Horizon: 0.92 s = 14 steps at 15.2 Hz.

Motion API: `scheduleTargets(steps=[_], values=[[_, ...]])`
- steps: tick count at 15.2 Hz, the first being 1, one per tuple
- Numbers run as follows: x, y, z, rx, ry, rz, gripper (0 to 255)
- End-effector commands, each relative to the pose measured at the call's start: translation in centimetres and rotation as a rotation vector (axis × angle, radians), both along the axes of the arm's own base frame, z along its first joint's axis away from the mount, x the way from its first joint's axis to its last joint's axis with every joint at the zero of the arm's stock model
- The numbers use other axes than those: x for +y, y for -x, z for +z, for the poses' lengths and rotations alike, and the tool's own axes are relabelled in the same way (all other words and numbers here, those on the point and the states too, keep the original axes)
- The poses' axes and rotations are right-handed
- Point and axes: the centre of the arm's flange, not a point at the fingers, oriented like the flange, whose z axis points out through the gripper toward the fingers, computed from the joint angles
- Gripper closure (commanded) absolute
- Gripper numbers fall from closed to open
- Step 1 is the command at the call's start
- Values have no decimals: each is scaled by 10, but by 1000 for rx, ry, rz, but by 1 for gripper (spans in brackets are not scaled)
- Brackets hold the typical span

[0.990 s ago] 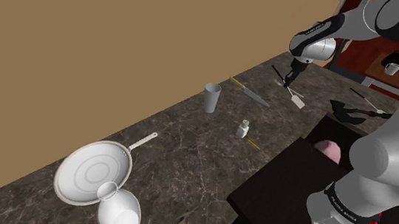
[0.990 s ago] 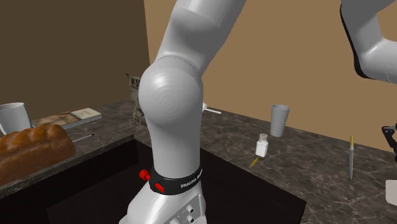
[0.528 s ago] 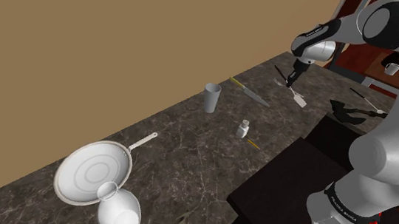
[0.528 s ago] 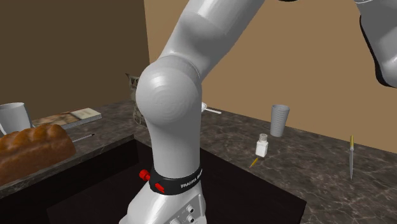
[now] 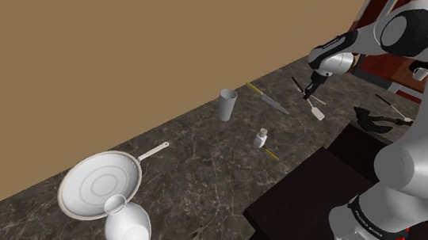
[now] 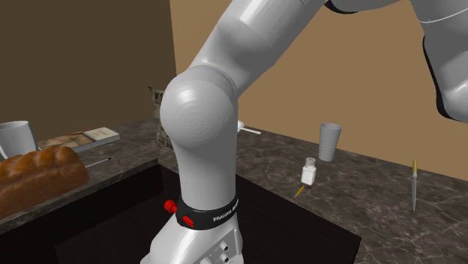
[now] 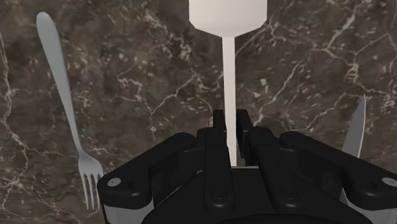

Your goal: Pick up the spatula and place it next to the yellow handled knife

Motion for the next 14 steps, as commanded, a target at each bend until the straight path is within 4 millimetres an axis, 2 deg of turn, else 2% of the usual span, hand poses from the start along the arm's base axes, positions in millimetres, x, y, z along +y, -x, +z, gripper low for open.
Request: scheduleTargets(steps=[1,9,14], values=[[0,1,-10,0,0,0,255],[0,1,-54,0,0,0,255],[0,1,-54,0,0,0,255]])
